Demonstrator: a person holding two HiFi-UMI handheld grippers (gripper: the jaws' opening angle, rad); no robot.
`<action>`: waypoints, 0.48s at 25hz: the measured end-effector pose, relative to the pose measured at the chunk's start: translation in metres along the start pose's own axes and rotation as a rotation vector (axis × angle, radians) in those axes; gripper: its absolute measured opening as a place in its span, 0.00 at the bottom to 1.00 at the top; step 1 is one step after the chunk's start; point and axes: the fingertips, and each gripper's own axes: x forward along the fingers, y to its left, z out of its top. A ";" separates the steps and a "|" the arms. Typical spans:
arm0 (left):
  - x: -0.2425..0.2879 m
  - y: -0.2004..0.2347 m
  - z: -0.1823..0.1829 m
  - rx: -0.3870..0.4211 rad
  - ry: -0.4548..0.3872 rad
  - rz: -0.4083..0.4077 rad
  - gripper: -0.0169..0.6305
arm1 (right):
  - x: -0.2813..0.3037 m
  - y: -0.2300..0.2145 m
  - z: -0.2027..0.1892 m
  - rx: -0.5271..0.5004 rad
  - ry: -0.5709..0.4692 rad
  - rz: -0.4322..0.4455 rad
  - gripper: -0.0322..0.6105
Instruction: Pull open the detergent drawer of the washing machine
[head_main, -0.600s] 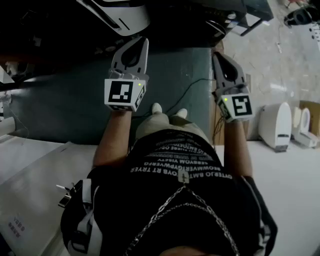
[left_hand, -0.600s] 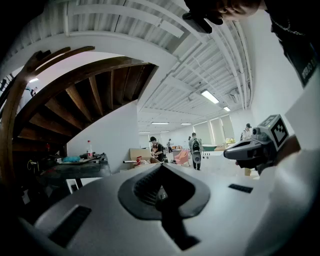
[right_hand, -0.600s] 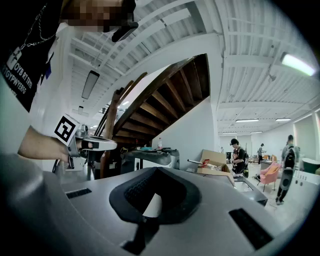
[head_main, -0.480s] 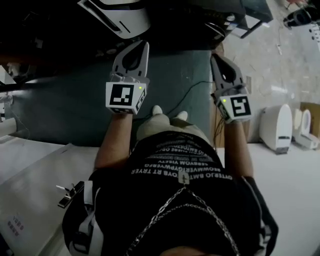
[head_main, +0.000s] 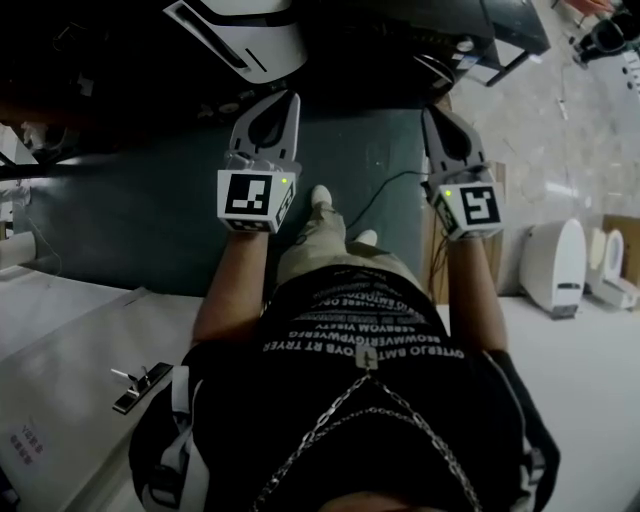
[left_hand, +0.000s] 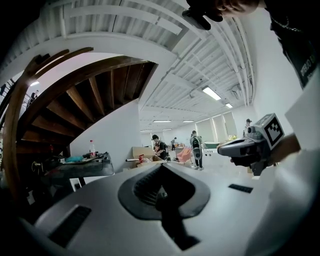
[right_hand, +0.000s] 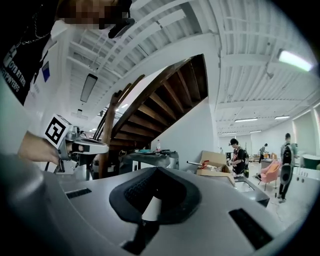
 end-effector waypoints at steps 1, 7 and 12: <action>0.002 0.002 -0.001 0.006 -0.001 -0.001 0.03 | 0.004 -0.004 0.004 0.003 -0.016 -0.024 0.03; 0.017 0.017 0.008 -0.005 -0.024 -0.014 0.03 | 0.018 -0.019 0.022 -0.015 -0.093 -0.112 0.03; 0.038 0.033 0.000 0.011 -0.004 -0.047 0.03 | 0.040 -0.012 0.018 0.030 -0.062 -0.044 0.03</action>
